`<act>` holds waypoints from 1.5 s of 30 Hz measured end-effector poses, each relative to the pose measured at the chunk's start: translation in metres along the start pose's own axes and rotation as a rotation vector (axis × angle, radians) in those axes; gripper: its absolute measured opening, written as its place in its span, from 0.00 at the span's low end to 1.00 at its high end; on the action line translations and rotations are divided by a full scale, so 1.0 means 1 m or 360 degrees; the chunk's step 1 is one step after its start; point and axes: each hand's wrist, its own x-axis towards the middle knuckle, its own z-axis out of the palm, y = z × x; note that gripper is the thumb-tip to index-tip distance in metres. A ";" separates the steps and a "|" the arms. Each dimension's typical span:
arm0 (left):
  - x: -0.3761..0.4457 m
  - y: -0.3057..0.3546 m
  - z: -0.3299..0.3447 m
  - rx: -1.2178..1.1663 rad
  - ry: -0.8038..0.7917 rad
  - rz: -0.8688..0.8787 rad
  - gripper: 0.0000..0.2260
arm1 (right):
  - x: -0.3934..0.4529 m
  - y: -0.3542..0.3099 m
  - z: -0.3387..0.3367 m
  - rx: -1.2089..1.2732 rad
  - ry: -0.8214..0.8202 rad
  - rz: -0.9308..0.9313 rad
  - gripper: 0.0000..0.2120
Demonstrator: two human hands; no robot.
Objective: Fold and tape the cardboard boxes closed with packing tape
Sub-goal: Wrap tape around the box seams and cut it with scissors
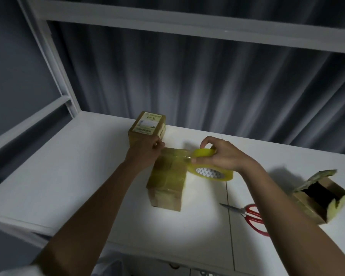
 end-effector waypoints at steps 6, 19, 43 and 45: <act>-0.003 -0.016 0.005 0.0118 0.0215 -0.0097 0.14 | 0.025 -0.023 -0.015 -0.0300 0.0035 -0.0020 0.19; -0.004 -0.045 0.002 -0.0259 0.0128 -0.0200 0.11 | 0.015 0.014 -0.028 -0.0244 -0.0093 0.0180 0.29; 0.007 -0.058 0.009 -0.0725 -0.0117 -0.0465 0.07 | 0.043 0.021 0.000 -0.0506 -0.0392 0.0269 0.30; 0.007 -0.056 0.014 -0.0832 -0.0160 -0.0541 0.06 | 0.046 0.022 0.002 -0.0513 -0.0415 0.0286 0.30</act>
